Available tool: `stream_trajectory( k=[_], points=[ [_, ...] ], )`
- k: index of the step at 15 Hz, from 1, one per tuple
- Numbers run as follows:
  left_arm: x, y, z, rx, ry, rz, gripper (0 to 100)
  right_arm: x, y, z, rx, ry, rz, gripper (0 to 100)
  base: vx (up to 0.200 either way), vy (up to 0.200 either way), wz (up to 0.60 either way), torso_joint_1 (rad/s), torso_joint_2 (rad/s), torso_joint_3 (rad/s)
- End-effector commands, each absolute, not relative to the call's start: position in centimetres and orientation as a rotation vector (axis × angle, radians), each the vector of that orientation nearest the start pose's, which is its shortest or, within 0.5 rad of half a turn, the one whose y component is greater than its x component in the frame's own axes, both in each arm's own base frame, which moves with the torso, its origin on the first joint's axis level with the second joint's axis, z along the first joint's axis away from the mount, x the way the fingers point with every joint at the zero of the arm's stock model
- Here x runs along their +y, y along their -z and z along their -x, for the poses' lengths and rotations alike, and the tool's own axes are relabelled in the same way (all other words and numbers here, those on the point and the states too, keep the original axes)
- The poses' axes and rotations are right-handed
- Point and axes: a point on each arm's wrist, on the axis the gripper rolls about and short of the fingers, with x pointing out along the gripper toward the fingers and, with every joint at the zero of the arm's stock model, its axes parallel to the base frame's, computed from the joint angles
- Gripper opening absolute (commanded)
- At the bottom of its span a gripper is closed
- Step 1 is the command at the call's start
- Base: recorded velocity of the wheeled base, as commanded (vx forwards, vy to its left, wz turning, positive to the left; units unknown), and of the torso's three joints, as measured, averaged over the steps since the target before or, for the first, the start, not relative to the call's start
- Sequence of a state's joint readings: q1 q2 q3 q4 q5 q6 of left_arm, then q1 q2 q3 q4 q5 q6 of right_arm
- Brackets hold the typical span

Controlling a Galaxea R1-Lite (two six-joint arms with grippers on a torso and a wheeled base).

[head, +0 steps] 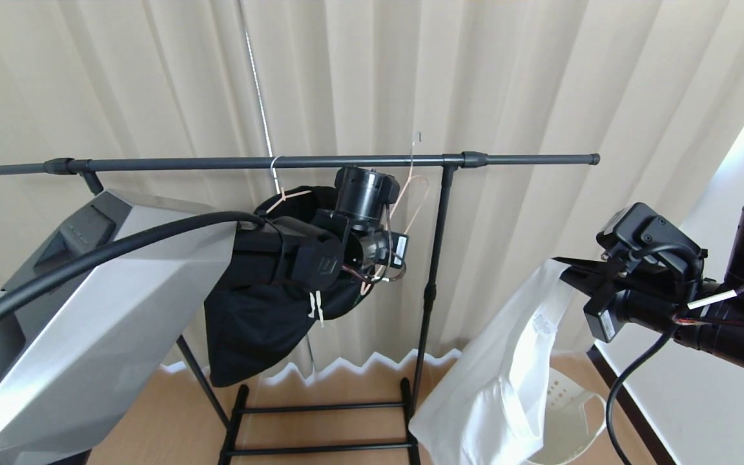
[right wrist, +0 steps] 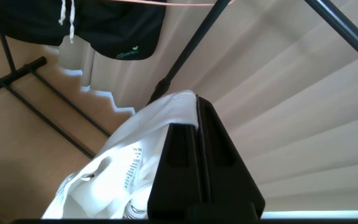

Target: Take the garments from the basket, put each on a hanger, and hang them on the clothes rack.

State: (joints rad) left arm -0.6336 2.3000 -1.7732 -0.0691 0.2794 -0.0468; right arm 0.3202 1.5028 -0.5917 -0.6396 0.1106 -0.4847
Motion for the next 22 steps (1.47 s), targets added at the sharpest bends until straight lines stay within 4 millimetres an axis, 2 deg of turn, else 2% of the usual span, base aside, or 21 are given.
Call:
stream_trajectory(
  k=[1, 5, 9, 16, 18, 20, 22],
  points=[
    [-27.7, -16.5, -38.1, 0.409, 0.346, -0.152, 0, 8.0, -18.0, -23.2, 0.165, -0.487, 0.503, 0, 0.0, 0.0, 0.0, 0.0, 0.0, 0.0],
    [-27.2, -16.5, -37.3, 0.391, 0.347, -0.144, 0, 8.0, -17.9, -23.2, 0.166, -0.487, 0.503, 0, 0.0, 0.0, 0.0, 0.0, 0.0, 0.0],
    [-25.9, -17.0, -35.6, 0.411, 0.343, -0.145, 0, 8.0, -17.9, -23.2, 0.166, -0.487, 0.503, 0, 0.0, 0.0, 0.0, 0.0, 0.0, 0.0],
    [-21.4, -17.2, -28.8, 0.366, 0.368, -0.116, 0, 8.8, -17.8, -23.2, 0.155, -0.459, 0.514, 0, 0.0, 0.0, 0.0, 0.0, 0.0, 0.0],
    [-19.4, -16.6, -25.7, 0.358, 0.404, -0.11, 0, 9.2, -17.8, -22.8, 0.156, -0.454, 0.516, 0, 0.0, 0.0, 0.0, 0.0, 0.0, 0.0],
    [-18.3, -15.7, -24.2, 0.357, 0.476, -0.095, 0, 9.2, -18.0, -22.9, 0.156, -0.419, 0.519, 0, 0.0, 0.0, 0.0, 0.0, 0.0, 0.0],
    [-16.1, -13.4, -21.9, 0.326, 0.559, -0.124, 0, 9.3, -18.5, -23.7, 0.163, -0.341, 0.489, 0, 0.0, 0.0, 0.0, 0.0, 0.0, 0.0]
  ],
)
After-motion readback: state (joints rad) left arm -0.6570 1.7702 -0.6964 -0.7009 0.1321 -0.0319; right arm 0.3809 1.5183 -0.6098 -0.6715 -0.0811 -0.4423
